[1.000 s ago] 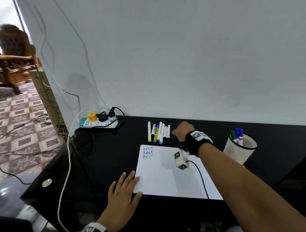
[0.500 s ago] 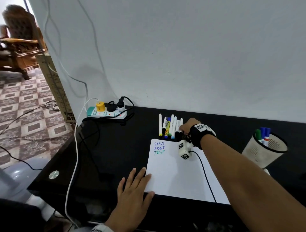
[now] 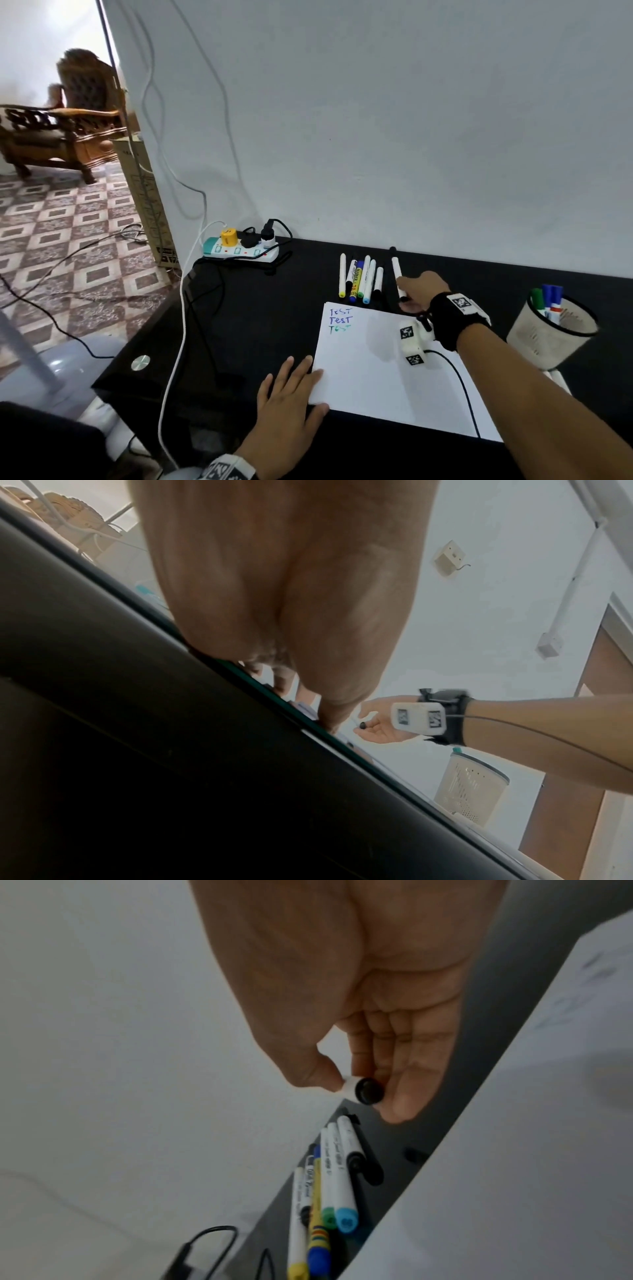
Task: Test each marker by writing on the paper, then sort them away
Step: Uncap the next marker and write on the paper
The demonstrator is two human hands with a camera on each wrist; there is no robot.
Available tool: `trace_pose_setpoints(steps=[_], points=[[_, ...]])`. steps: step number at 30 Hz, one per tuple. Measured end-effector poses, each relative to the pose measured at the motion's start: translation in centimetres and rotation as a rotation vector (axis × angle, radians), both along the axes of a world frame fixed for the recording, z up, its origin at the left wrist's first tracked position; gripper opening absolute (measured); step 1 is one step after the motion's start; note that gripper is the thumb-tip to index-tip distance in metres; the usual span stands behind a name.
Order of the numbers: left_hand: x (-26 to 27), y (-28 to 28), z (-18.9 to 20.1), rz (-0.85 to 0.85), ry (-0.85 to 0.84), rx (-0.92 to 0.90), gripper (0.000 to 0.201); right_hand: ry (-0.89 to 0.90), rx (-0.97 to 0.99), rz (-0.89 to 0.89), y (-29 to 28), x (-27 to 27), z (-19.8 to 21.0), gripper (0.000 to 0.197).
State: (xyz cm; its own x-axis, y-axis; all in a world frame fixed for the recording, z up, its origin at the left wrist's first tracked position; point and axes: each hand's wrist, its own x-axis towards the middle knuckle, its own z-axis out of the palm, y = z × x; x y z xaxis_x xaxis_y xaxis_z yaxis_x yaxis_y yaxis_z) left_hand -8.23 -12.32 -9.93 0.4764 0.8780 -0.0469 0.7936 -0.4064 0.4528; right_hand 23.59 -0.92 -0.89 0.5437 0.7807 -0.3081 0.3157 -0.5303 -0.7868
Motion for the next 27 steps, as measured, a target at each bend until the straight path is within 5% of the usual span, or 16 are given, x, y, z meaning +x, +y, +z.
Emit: trace_pose_setpoints(steps=[2, 5, 11, 15, 18, 22, 27], points=[[0.0, -0.3, 0.4, 0.003, -0.022, 0.001, 0.073, 0.128, 0.103, -0.013, -2.2, 0.1, 0.7, 0.022], [-0.1, -0.6, 1.1, 0.025, -0.097, -0.035, 0.053, 0.085, 0.231, 0.104, -6.9, -0.8, 2.5, 0.019], [0.6, -2.0, 6.0, -0.008, -0.292, -0.007, 0.053, 0.045, 0.312, 0.381, -16.7, -4.6, 6.2, 0.012], [1.8, -5.1, 10.0, -0.143, -0.389, -0.086, 0.017, 0.111, 0.392, 0.418, -20.0, -6.2, 7.5, 0.011], [2.0, -6.9, 12.0, -0.173, -0.441, -0.099, 0.026, 0.208, 0.476, 0.418, -21.7, -7.9, 7.9, 0.007], [2.0, -8.7, 13.7, -0.227, -0.538, -0.137, 0.039, 0.357, 0.506, 0.442, -22.9, -11.0, 7.0, 0.03], [1.9, -9.4, 14.8, -0.197, -0.688, -0.39, 0.048, 0.498, 0.576, 0.336, -23.1, -12.1, 7.1, 0.037]])
